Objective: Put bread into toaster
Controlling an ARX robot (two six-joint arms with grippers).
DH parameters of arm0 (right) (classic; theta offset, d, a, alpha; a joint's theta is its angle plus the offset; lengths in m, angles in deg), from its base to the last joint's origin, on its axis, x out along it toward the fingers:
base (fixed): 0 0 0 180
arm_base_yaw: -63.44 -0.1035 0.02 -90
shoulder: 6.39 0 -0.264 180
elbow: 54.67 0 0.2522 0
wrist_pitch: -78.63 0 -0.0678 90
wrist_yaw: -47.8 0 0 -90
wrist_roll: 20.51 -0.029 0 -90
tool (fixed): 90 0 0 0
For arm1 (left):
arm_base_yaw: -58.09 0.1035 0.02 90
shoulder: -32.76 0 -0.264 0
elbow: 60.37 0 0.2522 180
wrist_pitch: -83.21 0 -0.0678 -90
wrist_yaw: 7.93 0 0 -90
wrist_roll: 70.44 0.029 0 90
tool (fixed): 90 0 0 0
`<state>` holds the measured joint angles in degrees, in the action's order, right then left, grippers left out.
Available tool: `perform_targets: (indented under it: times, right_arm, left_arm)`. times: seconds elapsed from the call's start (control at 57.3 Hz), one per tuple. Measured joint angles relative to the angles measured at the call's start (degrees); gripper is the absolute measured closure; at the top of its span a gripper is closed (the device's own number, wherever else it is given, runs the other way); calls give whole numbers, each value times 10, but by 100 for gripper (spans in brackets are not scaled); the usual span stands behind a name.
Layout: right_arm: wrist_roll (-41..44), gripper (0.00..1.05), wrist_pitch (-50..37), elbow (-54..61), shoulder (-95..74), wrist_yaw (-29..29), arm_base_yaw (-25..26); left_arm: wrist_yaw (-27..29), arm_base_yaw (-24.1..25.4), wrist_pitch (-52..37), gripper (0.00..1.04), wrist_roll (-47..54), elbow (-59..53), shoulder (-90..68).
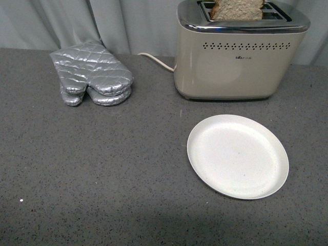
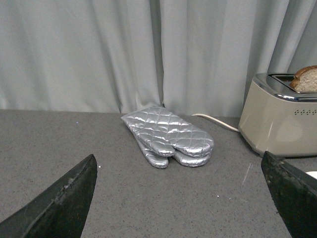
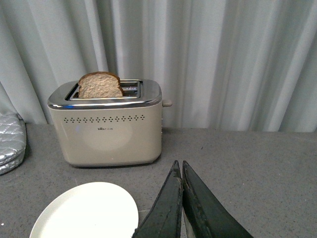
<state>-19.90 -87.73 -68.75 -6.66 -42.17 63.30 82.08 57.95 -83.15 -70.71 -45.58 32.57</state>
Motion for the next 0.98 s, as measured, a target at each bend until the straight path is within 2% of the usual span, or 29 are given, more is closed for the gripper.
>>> perform_targets:
  times: [0.07,0.192,0.297,0.384,0.576,0.646,0.977]
  right_arm:
    - [0,104,0,0,0,0,0]
    - [0,76,0,0,0,0,0]
    - [0,58,0,0,0,0,0]
    - [0,36,0,0,0,0,0]
    - [-1,8,0,0,0,0,0]
    - [-2,10,0,0,0,0,0]
    - [-2,10,0,0,0,0,0]
  left_arm:
    - [0,0,0,7,0,0,0]
    - [0,0,0,7,0,0,0]
    - [0,0,0,7,0,0,0]
    - [0,0,0,7,0,0,0]
    - [0,0,0,7,0,0,0]
    - [0,0,0,7,0,0,0]
    - [0,0,0,7,0,0,0]
